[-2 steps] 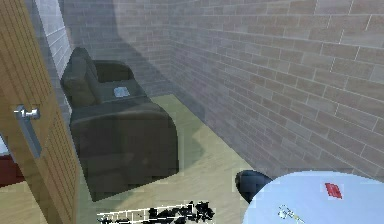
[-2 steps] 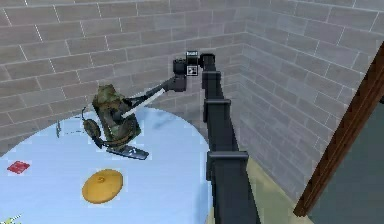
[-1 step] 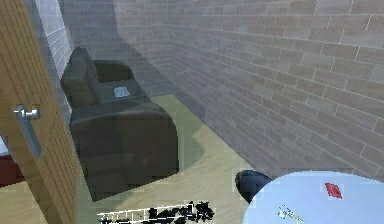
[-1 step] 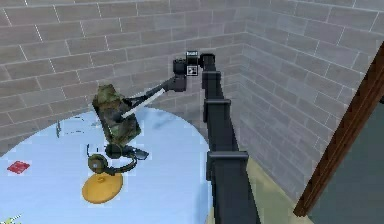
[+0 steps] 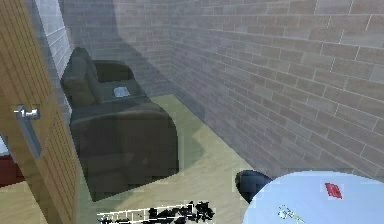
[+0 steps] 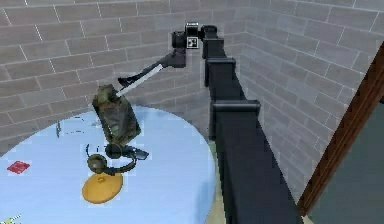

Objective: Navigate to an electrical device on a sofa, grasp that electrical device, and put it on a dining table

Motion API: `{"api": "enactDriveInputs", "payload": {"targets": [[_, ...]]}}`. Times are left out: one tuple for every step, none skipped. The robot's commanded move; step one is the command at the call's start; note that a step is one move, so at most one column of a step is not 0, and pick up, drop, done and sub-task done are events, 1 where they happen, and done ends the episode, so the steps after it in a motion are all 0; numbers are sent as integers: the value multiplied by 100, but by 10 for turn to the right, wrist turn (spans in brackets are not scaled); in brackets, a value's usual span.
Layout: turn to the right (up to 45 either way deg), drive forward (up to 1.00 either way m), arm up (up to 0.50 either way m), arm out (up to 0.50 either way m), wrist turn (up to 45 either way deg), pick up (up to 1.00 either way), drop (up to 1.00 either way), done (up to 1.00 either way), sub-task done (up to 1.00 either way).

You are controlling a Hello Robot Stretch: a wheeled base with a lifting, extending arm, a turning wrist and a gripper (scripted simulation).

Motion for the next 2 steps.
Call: {"api": "enactDriveInputs", "payload": {"targets": [[0, 0, 0, -8, 0, 0, 0, 0, 0], [0, 0, 0, 0, 0, 0, 0, 100, 0]]}}
